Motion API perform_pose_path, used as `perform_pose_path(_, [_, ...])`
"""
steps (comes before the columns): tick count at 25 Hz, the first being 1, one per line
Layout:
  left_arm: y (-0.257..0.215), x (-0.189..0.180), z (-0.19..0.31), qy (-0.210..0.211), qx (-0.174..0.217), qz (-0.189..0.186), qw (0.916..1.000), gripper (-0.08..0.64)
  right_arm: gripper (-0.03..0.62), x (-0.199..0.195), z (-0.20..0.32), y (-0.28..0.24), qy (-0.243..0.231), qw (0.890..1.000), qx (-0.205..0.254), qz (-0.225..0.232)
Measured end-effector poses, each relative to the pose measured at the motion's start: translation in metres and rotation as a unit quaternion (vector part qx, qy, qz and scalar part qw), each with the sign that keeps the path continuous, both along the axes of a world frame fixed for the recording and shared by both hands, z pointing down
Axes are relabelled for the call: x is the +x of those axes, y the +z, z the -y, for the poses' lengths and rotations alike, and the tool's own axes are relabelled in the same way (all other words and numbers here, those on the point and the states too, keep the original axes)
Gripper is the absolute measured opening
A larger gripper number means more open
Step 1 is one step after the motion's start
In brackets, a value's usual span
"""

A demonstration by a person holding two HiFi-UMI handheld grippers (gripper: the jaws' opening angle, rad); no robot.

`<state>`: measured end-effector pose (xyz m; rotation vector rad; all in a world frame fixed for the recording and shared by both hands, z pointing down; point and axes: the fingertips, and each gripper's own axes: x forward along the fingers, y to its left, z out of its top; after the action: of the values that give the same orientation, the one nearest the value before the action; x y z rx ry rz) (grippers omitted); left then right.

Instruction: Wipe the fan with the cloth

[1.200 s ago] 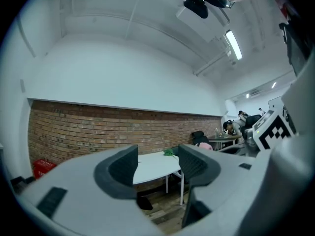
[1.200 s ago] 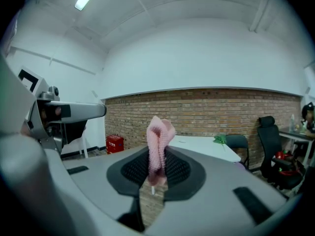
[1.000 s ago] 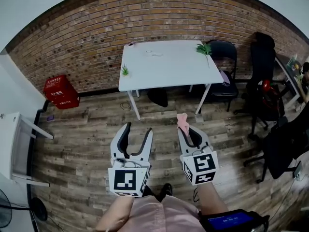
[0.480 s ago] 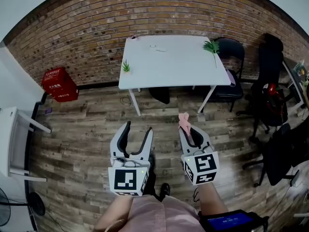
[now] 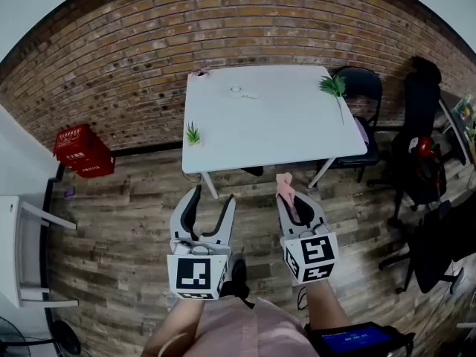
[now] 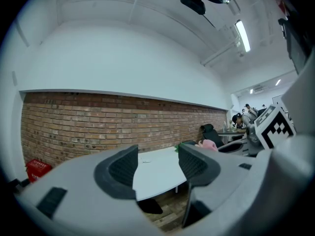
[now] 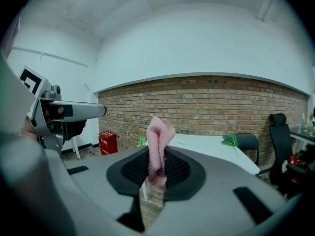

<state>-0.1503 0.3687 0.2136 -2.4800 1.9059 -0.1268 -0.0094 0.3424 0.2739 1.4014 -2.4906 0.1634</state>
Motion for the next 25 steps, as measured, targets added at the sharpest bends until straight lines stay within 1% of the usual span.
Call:
perform_pose_path(7, [-0.014,-0.016,0.060,0.013,0.017,-0.008,0.9997,0.264,0.066,-0.012,0.062,-0.019,0.018,1.000,0.021,-0.005])
perform_pose_path(11, [-0.018,-0.019,0.085,0.019,0.023,-0.010,0.9995,0.262,0.066,-0.015,0.086,-0.025,0.024,0.999,0.027,-0.007])
perform_pose_path(20, [0.018,-0.010,0.124,0.040,-0.016,-0.006,0.9990,0.262,0.066,-0.005,0.122,-0.001,0.045,0.999,0.004,-0.008])
perform_pose_path(25, [0.036,0.005,0.153,0.054,-0.039,0.000,0.9978,0.262,0.066,0.004,0.153,0.016,0.050,0.999,-0.010,-0.004])
